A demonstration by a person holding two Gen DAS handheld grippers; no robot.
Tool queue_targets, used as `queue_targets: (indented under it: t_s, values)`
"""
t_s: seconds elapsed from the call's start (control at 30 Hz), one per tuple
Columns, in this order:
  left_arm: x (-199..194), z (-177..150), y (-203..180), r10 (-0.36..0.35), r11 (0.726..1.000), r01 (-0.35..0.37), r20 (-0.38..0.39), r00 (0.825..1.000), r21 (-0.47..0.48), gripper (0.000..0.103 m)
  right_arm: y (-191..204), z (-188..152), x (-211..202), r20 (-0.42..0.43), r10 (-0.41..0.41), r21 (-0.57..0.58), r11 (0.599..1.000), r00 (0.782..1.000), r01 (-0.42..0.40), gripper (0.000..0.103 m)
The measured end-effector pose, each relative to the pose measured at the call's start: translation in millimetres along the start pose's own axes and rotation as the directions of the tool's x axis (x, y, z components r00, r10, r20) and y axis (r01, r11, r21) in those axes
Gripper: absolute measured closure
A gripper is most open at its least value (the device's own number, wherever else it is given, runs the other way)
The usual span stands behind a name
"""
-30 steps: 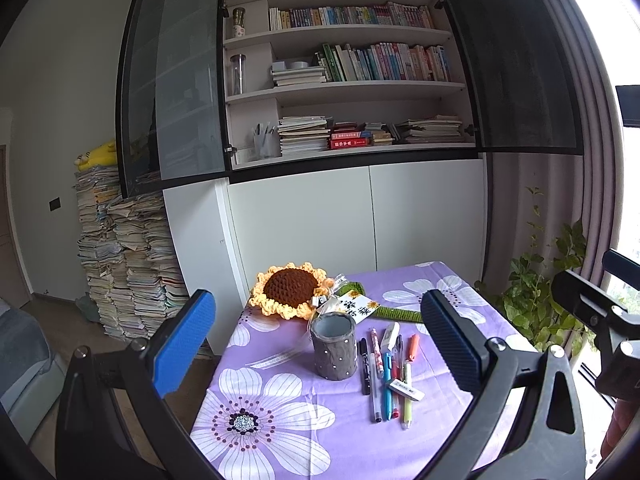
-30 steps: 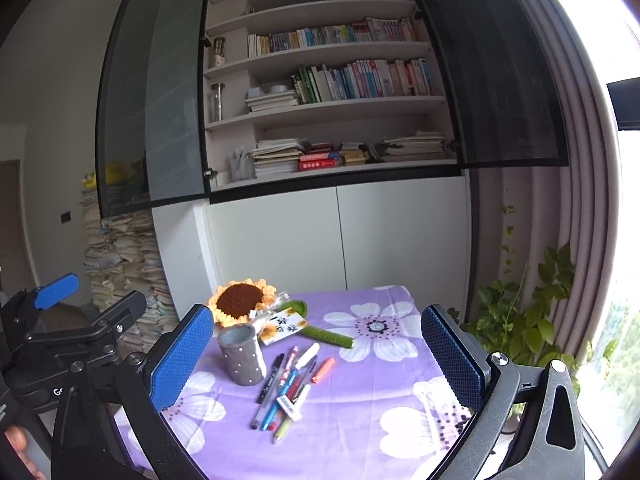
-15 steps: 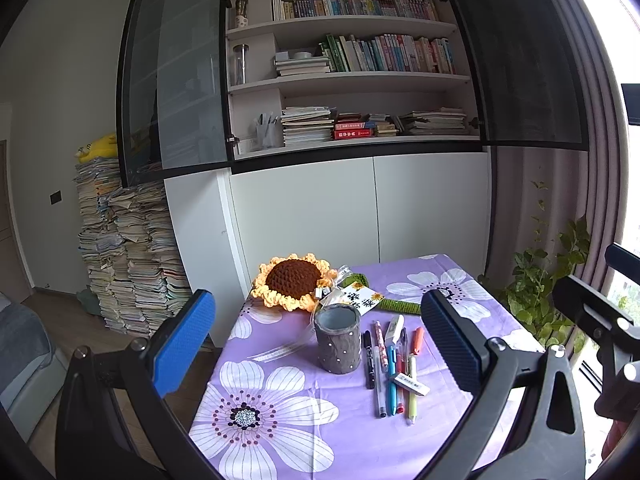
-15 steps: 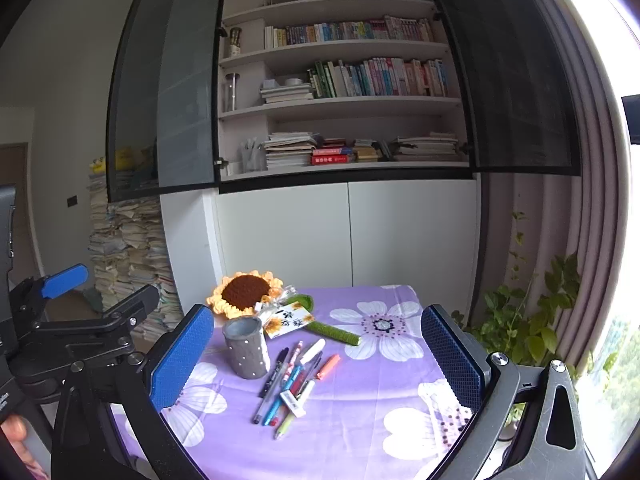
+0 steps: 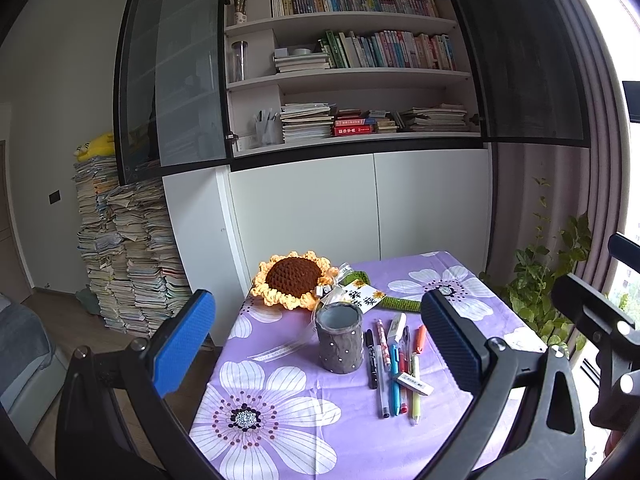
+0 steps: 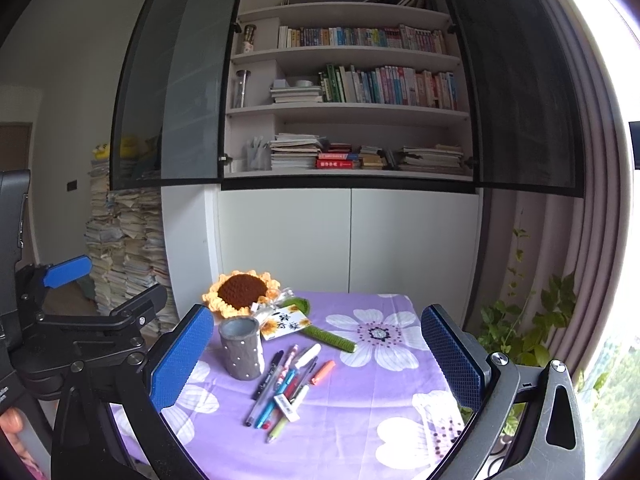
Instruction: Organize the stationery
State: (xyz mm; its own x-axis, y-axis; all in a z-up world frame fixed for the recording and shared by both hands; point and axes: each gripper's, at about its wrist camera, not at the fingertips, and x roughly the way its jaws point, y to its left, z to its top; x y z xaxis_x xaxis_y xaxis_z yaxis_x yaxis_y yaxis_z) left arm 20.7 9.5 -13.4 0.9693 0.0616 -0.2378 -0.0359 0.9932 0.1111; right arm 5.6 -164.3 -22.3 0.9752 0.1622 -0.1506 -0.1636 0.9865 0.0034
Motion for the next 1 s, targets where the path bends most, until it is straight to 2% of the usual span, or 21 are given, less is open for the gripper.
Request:
queue_targets:
  t_s: [1.0]
  values:
    - [17.7, -10.0, 3.0, 0.009, 1.000, -0.009, -0.025, 1.000, 0.017, 0.001, -7.4, -4.1, 16.1, -0.030, -0.012, 0.030, 0.999, 0.999, 0.013, 0.000]
